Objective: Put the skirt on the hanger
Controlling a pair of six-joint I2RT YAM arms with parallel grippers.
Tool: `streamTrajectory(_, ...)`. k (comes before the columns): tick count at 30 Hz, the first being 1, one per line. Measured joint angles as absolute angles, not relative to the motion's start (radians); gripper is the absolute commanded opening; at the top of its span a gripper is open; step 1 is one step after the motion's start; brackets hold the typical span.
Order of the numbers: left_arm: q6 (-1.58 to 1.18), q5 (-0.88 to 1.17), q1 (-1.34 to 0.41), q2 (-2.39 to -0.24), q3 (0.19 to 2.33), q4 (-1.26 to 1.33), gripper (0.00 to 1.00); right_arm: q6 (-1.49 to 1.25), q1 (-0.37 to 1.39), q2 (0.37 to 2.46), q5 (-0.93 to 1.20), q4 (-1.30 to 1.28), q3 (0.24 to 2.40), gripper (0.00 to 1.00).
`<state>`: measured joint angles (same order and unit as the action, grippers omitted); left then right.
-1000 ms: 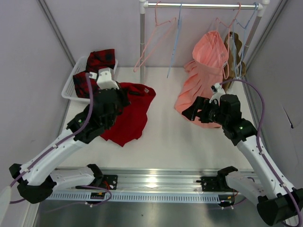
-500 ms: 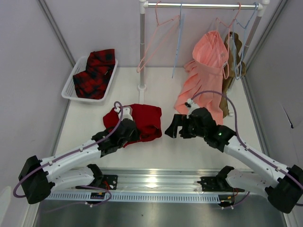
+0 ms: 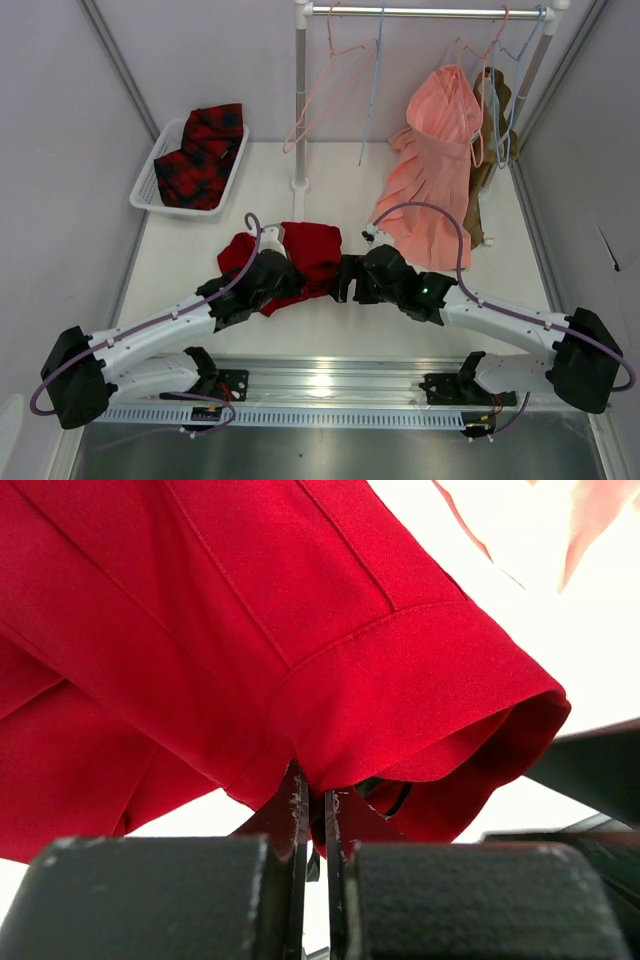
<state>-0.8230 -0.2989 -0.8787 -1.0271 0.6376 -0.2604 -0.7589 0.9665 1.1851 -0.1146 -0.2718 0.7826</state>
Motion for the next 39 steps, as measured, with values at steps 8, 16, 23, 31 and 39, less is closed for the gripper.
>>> streamTrajectory(8,-0.823,-0.283,-0.881,-1.007,0.638,-0.270,0.00,-0.795,0.963,1.343,-0.168,-0.157,0.784,0.66)
streamTrajectory(16,-0.821,-0.263,-0.886,-0.968,0.641,-0.298,0.08,-0.813,0.916,1.390,-0.152,-0.123,0.812,0.00)
streamTrajectory(23,-0.812,-0.251,-0.901,-0.883,0.754,-0.324,0.07,-0.738,0.804,1.196,-0.061,-0.224,0.916,0.00)
streamTrajectory(31,-0.759,-0.224,-0.910,-0.852,0.947,-0.350,0.06,-0.547,0.768,1.129,0.001,-0.415,1.182,0.00)
streamTrajectory(39,-0.726,-0.187,-0.919,-0.876,1.054,-0.369,0.21,-0.431,0.700,1.153,0.146,-0.545,1.364,0.00)
